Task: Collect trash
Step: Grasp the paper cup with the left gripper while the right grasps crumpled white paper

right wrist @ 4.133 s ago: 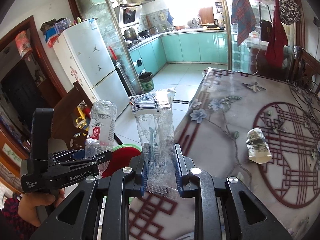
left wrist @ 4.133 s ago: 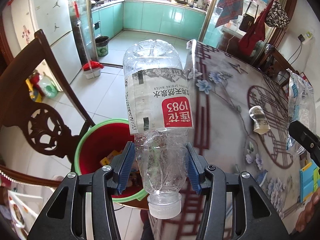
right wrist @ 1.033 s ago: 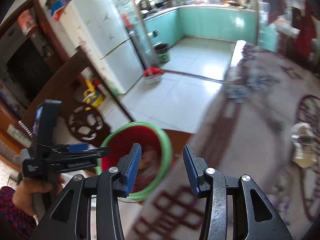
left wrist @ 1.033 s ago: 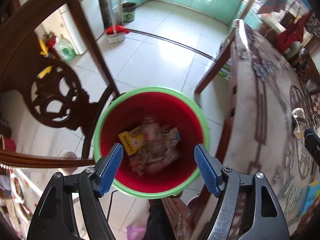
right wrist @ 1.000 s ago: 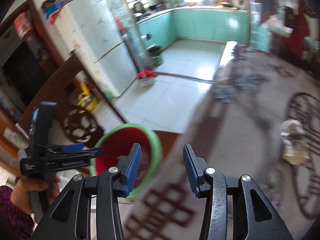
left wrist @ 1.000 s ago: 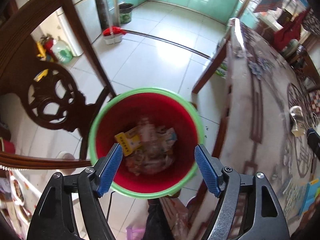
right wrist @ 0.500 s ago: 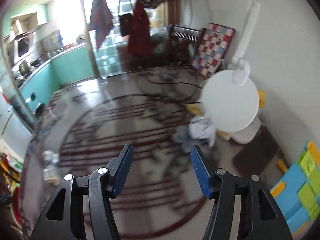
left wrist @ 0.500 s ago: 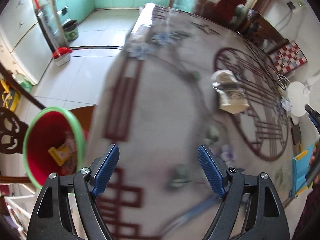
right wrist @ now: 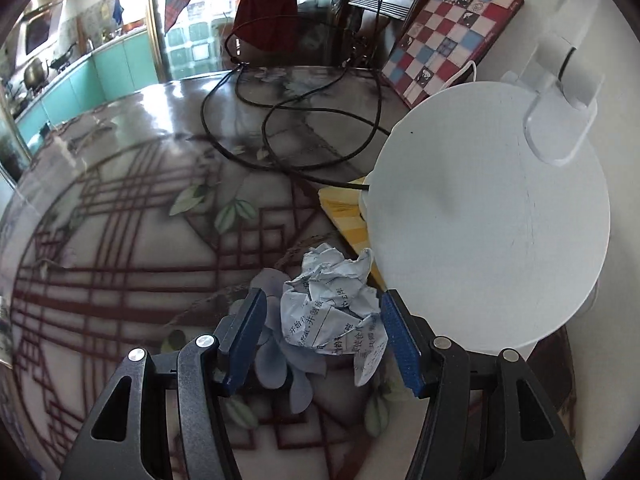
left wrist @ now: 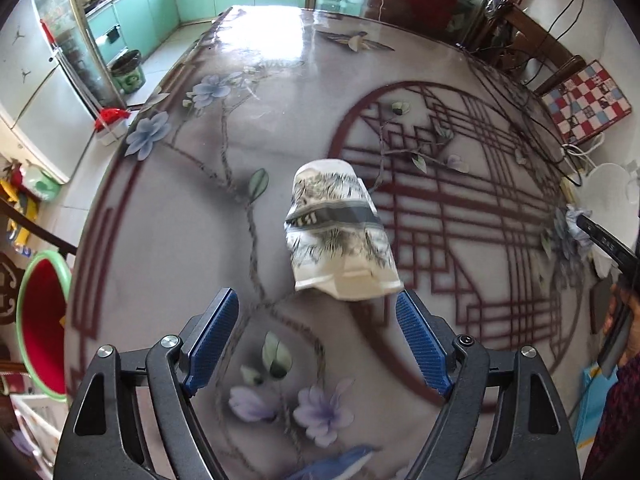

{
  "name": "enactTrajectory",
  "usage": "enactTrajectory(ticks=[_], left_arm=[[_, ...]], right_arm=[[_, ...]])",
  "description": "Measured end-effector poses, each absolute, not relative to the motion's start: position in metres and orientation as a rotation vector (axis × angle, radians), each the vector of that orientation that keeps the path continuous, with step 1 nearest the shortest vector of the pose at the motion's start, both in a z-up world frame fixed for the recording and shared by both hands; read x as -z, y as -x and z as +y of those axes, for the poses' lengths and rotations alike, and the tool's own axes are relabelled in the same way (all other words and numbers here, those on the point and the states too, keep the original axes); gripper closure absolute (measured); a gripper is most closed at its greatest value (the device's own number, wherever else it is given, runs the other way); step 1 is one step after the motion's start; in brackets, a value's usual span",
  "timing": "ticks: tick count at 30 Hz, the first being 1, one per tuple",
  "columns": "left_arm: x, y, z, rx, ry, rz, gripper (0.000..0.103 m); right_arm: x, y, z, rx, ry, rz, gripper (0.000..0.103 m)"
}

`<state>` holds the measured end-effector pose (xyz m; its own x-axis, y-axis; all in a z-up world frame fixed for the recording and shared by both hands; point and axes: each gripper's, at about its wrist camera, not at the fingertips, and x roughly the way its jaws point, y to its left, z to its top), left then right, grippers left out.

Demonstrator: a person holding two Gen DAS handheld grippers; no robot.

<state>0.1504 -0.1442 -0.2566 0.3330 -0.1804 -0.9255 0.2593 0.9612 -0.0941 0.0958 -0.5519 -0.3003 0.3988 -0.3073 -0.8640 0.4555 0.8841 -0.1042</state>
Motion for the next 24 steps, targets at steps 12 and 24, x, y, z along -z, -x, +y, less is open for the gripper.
enactTrajectory(ticks=[12, 24], left_arm=[[0.289, -0.185, -0.156, 0.266, 0.03, 1.303, 0.036], [0.286, -0.195, -0.148, 0.277, 0.203, 1.354, 0.041]], right_arm=[[0.277, -0.08, -0.544, 0.371, -0.295, 0.95, 0.055], [0.26, -0.082, -0.513, 0.308, -0.313, 0.922, 0.055]])
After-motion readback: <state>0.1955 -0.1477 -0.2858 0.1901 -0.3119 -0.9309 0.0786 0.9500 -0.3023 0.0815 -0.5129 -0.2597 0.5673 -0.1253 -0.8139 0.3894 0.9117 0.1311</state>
